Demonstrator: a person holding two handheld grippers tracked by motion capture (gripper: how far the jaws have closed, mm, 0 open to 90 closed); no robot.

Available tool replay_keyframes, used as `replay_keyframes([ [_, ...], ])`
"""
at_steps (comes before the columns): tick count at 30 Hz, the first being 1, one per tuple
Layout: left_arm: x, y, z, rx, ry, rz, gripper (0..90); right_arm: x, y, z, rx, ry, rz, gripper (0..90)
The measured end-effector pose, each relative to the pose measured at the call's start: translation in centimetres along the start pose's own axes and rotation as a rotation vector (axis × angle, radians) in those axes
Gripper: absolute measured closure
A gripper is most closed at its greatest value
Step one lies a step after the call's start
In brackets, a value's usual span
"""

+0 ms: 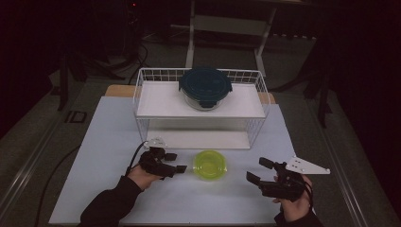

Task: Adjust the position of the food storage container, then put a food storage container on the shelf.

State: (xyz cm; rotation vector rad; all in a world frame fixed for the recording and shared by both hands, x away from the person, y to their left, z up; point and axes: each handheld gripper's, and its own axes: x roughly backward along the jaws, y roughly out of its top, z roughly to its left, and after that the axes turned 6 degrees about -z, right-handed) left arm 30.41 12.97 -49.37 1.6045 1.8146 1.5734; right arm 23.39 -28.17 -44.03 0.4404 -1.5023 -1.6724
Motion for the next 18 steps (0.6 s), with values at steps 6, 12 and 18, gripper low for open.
replay_keyframes([
  [6,1.2,1.8,-0.9,0.042,-0.015,-0.052,1.9,-1.1,0.4,-0.1,0.069,-0.011,0.012,17.6],
  [12,0.0,3.0,-1.7,0.095,-0.024,-0.042,2.1,-3.1,0.9,-0.5,0.045,0.003,0.049,15.8],
  [18,-1.8,3.5,-1.8,0.17,-0.029,-0.014,2.7,-5.5,1.2,-1.5,-0.062,0.018,0.085,13.2],
])
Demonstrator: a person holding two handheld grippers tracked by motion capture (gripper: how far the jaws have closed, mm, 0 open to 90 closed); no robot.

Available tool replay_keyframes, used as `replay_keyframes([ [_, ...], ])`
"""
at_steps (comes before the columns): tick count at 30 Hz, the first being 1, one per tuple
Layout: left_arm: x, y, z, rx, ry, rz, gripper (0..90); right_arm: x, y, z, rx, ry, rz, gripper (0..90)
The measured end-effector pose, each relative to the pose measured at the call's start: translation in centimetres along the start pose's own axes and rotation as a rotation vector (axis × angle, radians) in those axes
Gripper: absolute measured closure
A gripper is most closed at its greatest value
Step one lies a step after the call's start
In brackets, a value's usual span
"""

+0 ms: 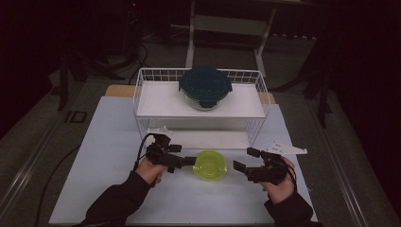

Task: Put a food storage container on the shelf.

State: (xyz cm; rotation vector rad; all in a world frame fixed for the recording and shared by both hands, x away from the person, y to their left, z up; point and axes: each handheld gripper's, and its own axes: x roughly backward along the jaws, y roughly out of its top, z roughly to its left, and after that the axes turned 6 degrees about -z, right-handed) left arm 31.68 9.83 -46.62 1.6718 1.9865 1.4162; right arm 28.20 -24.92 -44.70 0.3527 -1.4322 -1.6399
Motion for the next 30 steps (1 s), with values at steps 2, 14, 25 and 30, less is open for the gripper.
replay_keyframes([
  [2,-0.6,-0.1,0.3,0.042,-0.008,0.002,3.3,-0.8,0.0,-0.4,-0.044,0.002,0.015,13.7],
  [14,-2.8,-1.4,2.4,0.231,0.022,0.066,15.0,-4.2,-1.9,-3.0,-0.309,0.051,0.178,28.0],
  [25,-4.0,-2.6,3.1,0.372,0.011,0.135,47.9,-6.2,-3.8,-4.4,-0.498,0.056,0.285,51.7],
  [30,-4.1,-2.8,2.9,0.36,-0.016,0.136,68.5,-6.4,-3.8,-4.1,-0.518,0.069,0.288,69.1],
])
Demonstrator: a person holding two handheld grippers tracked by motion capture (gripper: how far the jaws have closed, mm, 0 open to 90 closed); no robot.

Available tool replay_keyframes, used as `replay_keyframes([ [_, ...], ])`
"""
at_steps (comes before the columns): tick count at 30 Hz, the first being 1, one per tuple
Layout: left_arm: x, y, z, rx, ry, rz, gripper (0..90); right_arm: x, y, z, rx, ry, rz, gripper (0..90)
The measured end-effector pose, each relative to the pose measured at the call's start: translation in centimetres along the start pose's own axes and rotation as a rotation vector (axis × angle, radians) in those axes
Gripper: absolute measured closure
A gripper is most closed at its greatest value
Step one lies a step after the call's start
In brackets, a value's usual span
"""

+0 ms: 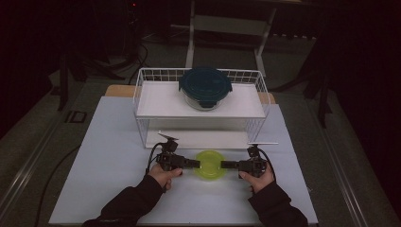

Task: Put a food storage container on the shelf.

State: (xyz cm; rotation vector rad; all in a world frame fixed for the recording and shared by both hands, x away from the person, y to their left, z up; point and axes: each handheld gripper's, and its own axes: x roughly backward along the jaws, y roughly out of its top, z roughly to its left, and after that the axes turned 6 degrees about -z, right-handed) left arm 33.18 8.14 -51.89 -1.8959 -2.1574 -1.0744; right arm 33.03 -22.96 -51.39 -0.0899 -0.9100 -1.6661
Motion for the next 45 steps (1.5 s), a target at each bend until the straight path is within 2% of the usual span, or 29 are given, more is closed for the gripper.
replay_keyframes([
  [3,0.1,-0.1,-0.3,-0.019,0.011,0.001,70.8,0.0,-0.1,0.5,0.014,-0.003,0.004,72.6],
  [8,0.5,-0.5,-0.8,-0.023,0.019,0.004,75.2,0.4,-0.6,0.8,0.007,0.011,0.0,75.3],
  [12,0.8,-1.0,-1.2,-0.021,0.021,-0.003,77.8,1.0,-1.1,1.6,0.031,0.0,-0.015,78.5],
  [15,1.0,-1.3,-1.7,-0.054,0.03,-0.007,80.0,1.5,-1.3,2.2,0.062,-0.016,-0.025,81.2],
  [22,1.7,-1.4,-2.8,-0.09,0.031,-0.016,80.1,2.0,-1.6,2.9,0.096,-0.022,-0.034,81.1],
  [25,2.1,-1.4,-3.2,-0.118,0.03,-0.036,80.1,2.3,-1.5,3.4,0.113,-0.02,-0.048,81.1],
  [34,3.9,-1.0,-5.1,-0.164,0.025,-0.08,80.3,3.4,-0.9,5.4,0.165,-0.012,-0.089,81.2],
  [45,6.4,-0.3,-7.1,-0.198,0.009,-0.125,80.4,4.4,0.3,7.9,0.216,0.009,-0.127,81.1],
])
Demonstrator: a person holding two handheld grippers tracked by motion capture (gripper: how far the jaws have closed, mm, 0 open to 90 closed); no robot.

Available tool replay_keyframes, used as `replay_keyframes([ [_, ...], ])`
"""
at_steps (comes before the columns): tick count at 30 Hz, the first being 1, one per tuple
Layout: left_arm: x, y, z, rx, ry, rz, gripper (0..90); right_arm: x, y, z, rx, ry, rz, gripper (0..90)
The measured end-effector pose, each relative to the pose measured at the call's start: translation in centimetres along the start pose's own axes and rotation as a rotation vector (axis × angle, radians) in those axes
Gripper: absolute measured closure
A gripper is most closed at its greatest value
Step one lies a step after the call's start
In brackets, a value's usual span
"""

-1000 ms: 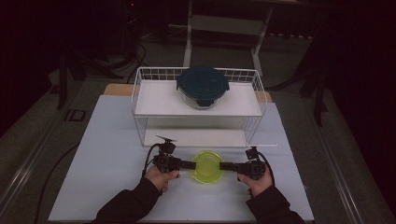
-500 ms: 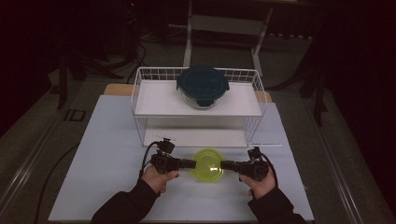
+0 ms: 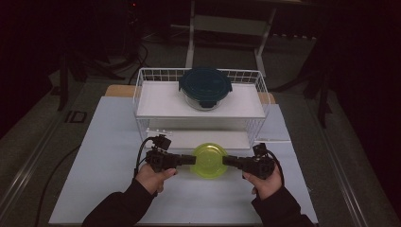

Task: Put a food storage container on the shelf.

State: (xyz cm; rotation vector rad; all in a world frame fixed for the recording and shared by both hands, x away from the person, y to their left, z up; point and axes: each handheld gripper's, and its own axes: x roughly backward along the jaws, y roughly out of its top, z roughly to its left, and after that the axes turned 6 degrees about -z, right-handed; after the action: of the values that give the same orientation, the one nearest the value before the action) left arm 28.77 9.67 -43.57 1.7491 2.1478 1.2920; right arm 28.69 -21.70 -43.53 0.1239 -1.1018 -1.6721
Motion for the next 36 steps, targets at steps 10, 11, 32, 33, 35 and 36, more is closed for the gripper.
replay_keyframes([
  [10,1.5,1.7,-1.6,-0.03,-0.001,-0.028,80.7,0.8,1.8,1.5,0.023,0.009,-0.036,81.1],
  [11,1.7,1.9,-1.7,-0.035,-0.002,-0.031,80.7,0.9,2.0,1.7,0.032,0.008,-0.04,81.1],
  [32,5.5,7.4,-5.3,-0.128,-0.017,-0.126,81.6,2.3,7.6,5.1,0.11,0.02,-0.142,80.7],
  [33,5.6,7.8,-5.5,-0.129,-0.017,-0.13,81.7,2.4,8.2,5.4,0.117,0.017,-0.15,80.7],
  [35,5.8,8.3,-5.8,-0.133,-0.014,-0.138,81.7,2.6,9.3,5.8,0.127,0.009,-0.163,80.5],
  [36,6.1,8.9,-6.2,-0.145,-0.01,-0.148,81.8,2.6,9.6,6.0,0.133,0.005,-0.169,80.5],
])
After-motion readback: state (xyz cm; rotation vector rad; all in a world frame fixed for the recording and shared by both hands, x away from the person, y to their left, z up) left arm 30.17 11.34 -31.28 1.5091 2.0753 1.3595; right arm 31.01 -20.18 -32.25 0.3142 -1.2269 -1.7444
